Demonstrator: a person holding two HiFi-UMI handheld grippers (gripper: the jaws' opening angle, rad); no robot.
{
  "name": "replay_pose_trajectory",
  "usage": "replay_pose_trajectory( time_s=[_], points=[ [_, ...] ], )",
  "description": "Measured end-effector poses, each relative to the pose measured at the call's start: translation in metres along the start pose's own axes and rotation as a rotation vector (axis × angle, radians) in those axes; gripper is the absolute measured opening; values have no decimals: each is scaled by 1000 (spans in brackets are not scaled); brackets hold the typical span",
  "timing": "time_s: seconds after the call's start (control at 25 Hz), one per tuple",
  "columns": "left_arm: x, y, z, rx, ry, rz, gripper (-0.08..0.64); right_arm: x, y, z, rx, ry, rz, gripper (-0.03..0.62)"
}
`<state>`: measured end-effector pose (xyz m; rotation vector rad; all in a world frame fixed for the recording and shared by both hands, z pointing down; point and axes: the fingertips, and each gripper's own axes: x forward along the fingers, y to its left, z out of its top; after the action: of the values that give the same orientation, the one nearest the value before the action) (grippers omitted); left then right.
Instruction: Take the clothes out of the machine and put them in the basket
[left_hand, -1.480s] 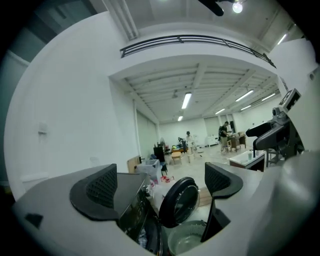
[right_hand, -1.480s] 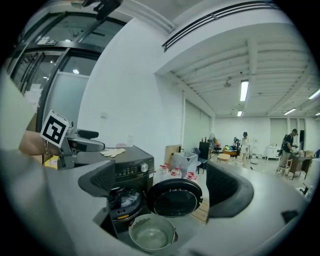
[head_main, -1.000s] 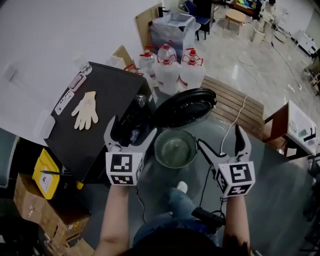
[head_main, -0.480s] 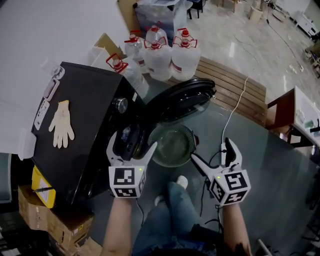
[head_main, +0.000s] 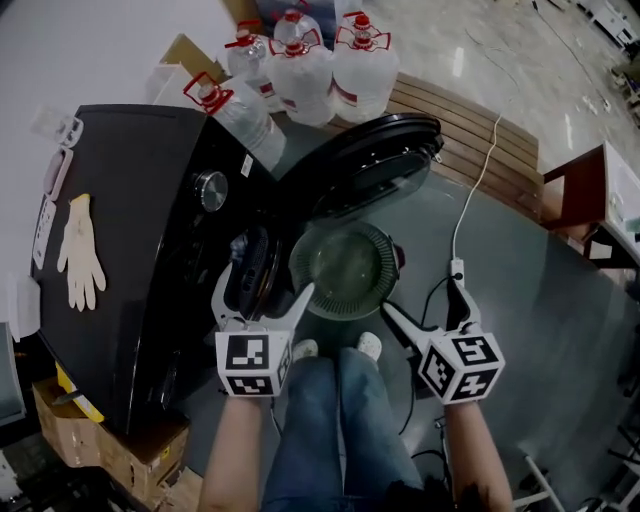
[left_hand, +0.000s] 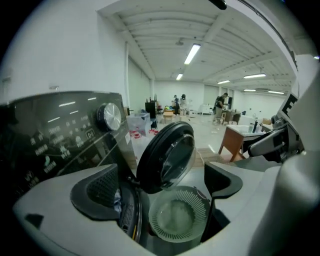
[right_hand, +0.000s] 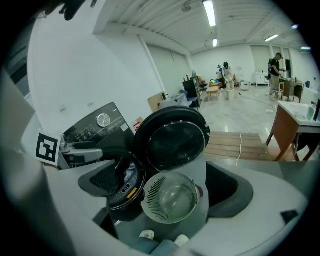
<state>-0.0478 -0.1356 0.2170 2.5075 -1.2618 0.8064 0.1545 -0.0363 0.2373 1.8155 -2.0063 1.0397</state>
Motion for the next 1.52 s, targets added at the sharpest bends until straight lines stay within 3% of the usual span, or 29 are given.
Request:
replay_pose_trajectory(
  time_s=[0.2, 0.6, 1.0, 1.32, 1.52],
  points=[
    [20, -1, -47, -14, 66, -41, 518, 26, 1, -41, 75, 72, -14, 557],
    [55, 0, -139, 16, 164, -132, 517, 91, 12, -130, 118, 182, -43, 548],
    [92, 41, -221, 18, 202, -109, 517, 151, 22, -205, 128, 224, -47, 541],
    [118, 94, -272, -21, 246, 15, 517, 189, 10, -248, 145, 262, -67, 529],
    [137, 171, -276, -92, 199, 258, 517, 211, 3, -264, 141, 263, -45, 523]
  ],
)
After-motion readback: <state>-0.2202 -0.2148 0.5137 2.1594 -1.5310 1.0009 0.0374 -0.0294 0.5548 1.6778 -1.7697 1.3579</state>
